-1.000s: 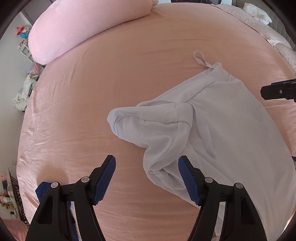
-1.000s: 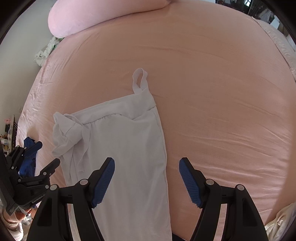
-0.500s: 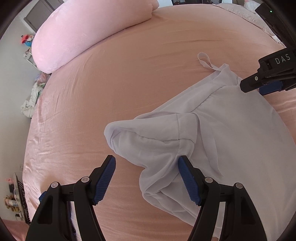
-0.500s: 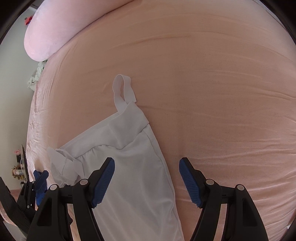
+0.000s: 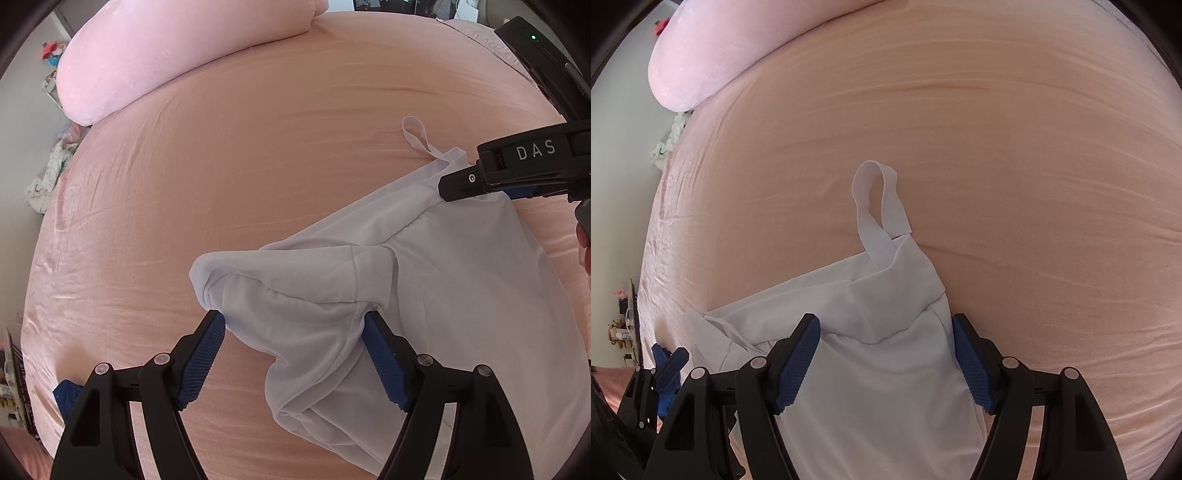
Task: Fold clothes
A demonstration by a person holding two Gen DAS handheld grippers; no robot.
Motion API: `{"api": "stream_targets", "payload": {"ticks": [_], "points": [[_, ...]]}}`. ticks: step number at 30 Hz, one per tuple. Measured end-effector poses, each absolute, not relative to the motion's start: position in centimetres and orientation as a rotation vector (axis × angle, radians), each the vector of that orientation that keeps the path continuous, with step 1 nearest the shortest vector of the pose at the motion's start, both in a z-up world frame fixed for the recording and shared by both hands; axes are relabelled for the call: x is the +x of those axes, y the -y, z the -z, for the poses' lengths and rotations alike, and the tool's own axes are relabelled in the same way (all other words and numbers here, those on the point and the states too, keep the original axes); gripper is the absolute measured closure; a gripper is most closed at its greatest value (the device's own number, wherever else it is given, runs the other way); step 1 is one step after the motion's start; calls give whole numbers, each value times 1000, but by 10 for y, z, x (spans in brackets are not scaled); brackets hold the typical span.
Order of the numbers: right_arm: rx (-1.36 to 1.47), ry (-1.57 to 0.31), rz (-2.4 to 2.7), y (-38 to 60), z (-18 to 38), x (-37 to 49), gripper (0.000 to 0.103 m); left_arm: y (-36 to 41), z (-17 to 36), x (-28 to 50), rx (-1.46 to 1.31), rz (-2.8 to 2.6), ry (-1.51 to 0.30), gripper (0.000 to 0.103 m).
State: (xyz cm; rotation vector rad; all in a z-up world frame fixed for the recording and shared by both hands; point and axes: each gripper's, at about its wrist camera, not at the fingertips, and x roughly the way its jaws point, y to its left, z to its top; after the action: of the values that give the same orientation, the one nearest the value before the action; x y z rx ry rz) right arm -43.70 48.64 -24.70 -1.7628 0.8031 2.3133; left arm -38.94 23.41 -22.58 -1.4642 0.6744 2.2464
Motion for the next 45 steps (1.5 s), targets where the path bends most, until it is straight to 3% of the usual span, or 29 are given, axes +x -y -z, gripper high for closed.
{"api": "stream_targets", "payload": {"ticks": [11,15,19,23,25,27,30,37,45], "points": [[-1780,-548,-2329,-452,249,-452,31,-250,235,-392,-1503,-2240,-661,27],[-1770,-512,-2328,-443,250,-455,32,-257,243,-388,-1487,-2241,-742,23],[-1751,-434,-2317,-431,250,-459,44,-264,249,-382,-1426,-2273,-848,13],[-1723,-418,-2329,-426,248,-456,53,-268,245,-381,-1385,-2271,-910,12],[-1696,-457,-2340,-427,247,-452,66,-268,243,-380,-1362,-2295,-927,19],[-1682,-490,-2352,-426,246,-449,72,-267,242,-377,-1331,-2302,-981,51],[-1666,-528,-2373,-423,245,-445,81,-267,238,-374,-1307,-2304,-1031,67],[-1621,-562,-2403,-422,234,-437,89,-241,233,-385,-1414,-2334,-900,81],[-1494,-350,-2428,-410,194,-430,92,-215,217,-404,-1444,-2401,-808,87]]}}
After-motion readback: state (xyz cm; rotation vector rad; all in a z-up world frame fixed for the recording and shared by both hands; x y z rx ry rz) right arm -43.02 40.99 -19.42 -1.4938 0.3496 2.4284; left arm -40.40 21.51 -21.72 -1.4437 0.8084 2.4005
